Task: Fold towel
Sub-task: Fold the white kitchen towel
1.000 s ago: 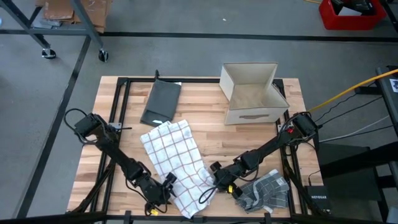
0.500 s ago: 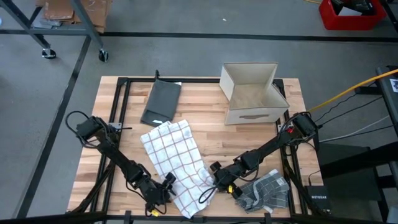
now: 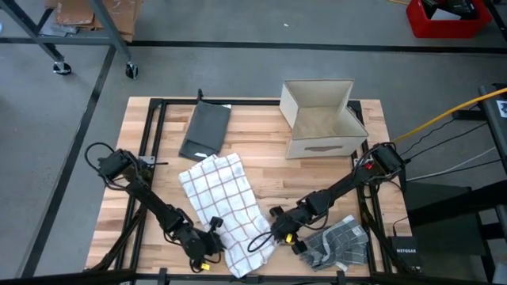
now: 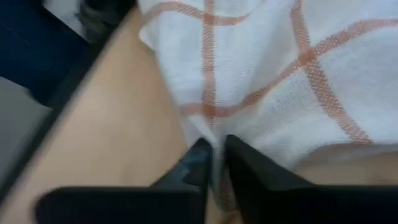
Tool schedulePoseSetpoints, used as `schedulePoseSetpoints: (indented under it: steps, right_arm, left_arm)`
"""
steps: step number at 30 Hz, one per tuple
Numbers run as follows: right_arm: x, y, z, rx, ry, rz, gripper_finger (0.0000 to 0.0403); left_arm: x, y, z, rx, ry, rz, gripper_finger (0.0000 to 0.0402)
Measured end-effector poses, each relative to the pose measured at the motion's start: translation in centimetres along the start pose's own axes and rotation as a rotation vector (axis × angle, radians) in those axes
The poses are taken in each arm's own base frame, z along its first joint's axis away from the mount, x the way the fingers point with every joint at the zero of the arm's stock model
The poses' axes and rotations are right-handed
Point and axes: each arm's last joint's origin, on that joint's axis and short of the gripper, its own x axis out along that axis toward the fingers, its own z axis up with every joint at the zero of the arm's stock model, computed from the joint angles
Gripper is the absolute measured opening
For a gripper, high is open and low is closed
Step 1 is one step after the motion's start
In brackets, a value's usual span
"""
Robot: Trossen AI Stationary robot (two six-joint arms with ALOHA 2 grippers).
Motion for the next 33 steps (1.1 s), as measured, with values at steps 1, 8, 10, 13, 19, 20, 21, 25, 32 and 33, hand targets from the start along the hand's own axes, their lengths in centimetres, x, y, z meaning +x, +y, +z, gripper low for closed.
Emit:
schedulePoseSetpoints:
  steps: [1, 8, 10, 13, 19, 20, 21, 25, 32, 33]
  right_arm:
    - [0.0, 0.1, 0.1, 0.033, -0.009, 0.023, 0.0036]
    - [0.1, 1.4, 1.3, 0.184, -0.116, 0.161, 0.0020]
    - [0.1, 2.0, 1.6, 0.191, -0.148, 0.184, 0.0009]
    - [0.1, 2.6, 1.8, 0.179, -0.179, 0.164, 0.0009]
    - [0.2, 2.5, 1.8, 0.204, -0.199, 0.106, 0.0011]
    - [0.1, 2.5, 1.9, 0.219, -0.208, 0.110, 0.0007]
    - [0.1, 2.4, 2.1, 0.239, -0.222, 0.117, 0.0005]
    - [-0.3, 2.3, 3.1, 0.358, -0.310, 0.171, 0.0008]
    - [-1.4, 1.8, 6.5, 0.422, -0.430, 0.189, 0.0005]
    - [-1.6, 1.7, 7.0, 0.420, -0.445, 0.184, 0.0005]
  left_arm:
    - [-0.1, -0.2, 0.0, -0.027, -0.001, -0.006, 0.0008]
    - [-0.7, -1.9, 0.3, -0.135, -0.074, -0.076, 0.0004]
    - [-0.8, -2.0, 0.4, -0.153, -0.085, -0.083, 0.0006]
    - [-0.7, -1.9, 0.4, -0.148, -0.081, -0.062, 0.0006]
    - [-0.2, -0.6, 0.6, -0.152, -0.081, 0.008, 0.0003]
    - [-0.2, -0.4, 0.7, -0.158, -0.086, 0.011, 0.0002]
    - [-0.1, -0.2, 0.8, -0.171, -0.089, 0.014, 0.0002]
    - [-0.1, -0.2, 1.0, -0.243, -0.113, 0.005, 0.0002]
    - [-0.8, -1.1, 1.9, -0.355, -0.197, -0.060, 0.0001]
    - [-0.9, -1.3, 2.1, -0.357, -0.217, -0.077, 0.0001]
